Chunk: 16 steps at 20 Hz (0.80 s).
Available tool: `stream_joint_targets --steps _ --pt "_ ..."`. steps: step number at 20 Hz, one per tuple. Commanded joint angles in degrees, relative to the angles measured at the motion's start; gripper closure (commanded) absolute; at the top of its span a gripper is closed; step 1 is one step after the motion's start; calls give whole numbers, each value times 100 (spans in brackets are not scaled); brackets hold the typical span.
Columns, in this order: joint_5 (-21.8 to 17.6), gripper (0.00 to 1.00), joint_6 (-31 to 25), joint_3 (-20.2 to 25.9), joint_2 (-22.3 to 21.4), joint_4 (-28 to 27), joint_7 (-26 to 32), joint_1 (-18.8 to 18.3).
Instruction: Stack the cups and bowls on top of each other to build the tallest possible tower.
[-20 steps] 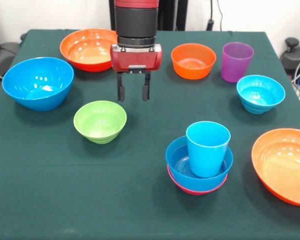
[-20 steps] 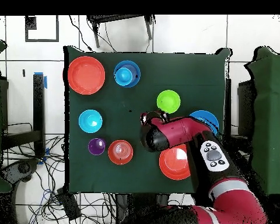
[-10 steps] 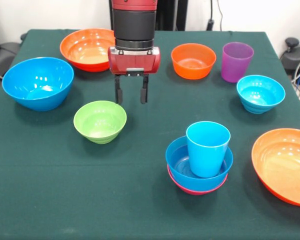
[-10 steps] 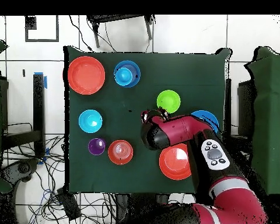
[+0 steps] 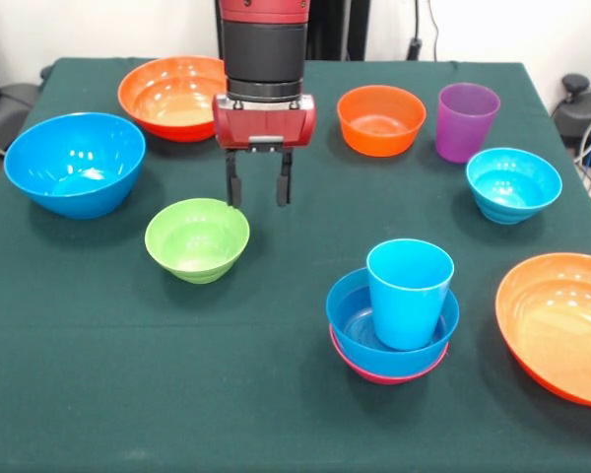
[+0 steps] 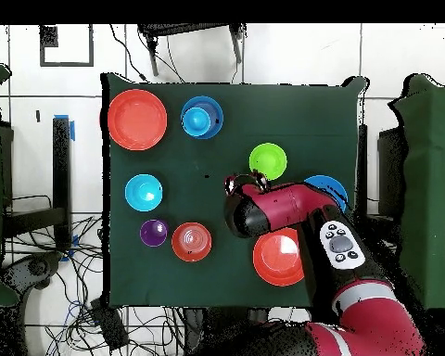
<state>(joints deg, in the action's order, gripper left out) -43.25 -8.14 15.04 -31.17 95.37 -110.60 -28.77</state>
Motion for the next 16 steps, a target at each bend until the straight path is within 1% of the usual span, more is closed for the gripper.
stream_joint_targets --steps 1,5,10,16 --pt "-335 0 -422 420 379 -429 538 -72" --pt "-347 0 -398 415 393 -449 530 -66" --pt "-413 0 -332 409 531 -568 553 -91" --pt "-425 0 -290 357 551 -591 512 -54"
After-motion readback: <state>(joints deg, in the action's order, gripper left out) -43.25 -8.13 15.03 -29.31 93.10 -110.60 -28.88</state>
